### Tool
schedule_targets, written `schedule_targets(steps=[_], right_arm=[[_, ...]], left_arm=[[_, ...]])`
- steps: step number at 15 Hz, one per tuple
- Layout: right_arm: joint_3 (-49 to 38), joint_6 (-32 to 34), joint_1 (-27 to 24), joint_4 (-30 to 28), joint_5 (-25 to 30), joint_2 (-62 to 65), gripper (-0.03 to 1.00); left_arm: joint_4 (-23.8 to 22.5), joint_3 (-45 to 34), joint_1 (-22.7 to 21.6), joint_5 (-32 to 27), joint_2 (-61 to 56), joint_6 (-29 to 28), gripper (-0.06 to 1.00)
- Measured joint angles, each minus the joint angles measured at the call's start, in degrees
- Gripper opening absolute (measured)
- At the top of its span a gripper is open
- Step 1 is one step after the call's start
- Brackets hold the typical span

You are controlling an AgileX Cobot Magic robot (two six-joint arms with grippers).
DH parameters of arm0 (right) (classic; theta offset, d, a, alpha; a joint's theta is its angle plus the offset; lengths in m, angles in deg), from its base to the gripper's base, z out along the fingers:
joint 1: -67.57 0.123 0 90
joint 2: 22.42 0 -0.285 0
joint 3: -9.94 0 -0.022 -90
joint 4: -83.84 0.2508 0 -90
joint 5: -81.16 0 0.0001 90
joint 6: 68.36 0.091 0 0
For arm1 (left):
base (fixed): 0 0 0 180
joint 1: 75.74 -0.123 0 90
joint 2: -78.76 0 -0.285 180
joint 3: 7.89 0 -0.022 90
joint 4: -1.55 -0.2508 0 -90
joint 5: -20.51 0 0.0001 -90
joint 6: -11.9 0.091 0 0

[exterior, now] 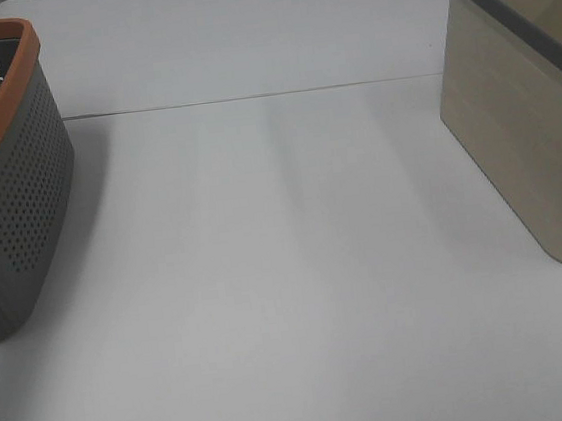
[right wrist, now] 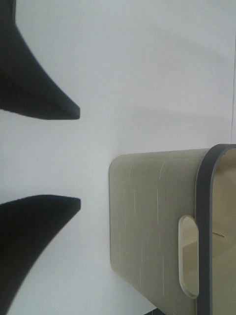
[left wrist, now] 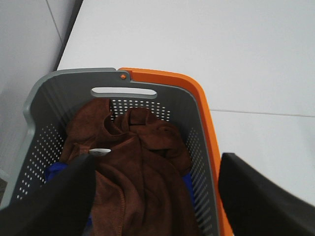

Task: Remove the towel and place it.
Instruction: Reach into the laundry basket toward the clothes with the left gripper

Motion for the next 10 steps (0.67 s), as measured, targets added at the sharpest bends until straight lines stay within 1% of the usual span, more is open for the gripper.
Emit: schedule_targets(steps=[1, 3, 7, 10], right_arm=[[0.00, 0.00, 0.00, 0.00, 0.00, 0.00, 0.47], [0.00, 0.00, 0.00, 0.00, 0.00, 0.00, 0.47], [0.00, 0.00, 0.00, 0.00, 0.00, 0.00, 0.47], [0.00, 0.00, 0.00, 0.00, 0.00, 0.00, 0.47]], left_arm=[[-1.49, 3.15, -0.57, -2.46, 3.15, -0.92, 0.66], [-1.89, 7.73, -2.64, -5.90, 6.82, -2.41, 0.66], [-2.01, 13.81, -5.96, -11.80, 12.03, -3.04, 0.66], [-2.06, 17.53, -6.19, -17.53, 16.10, -3.04, 0.66]])
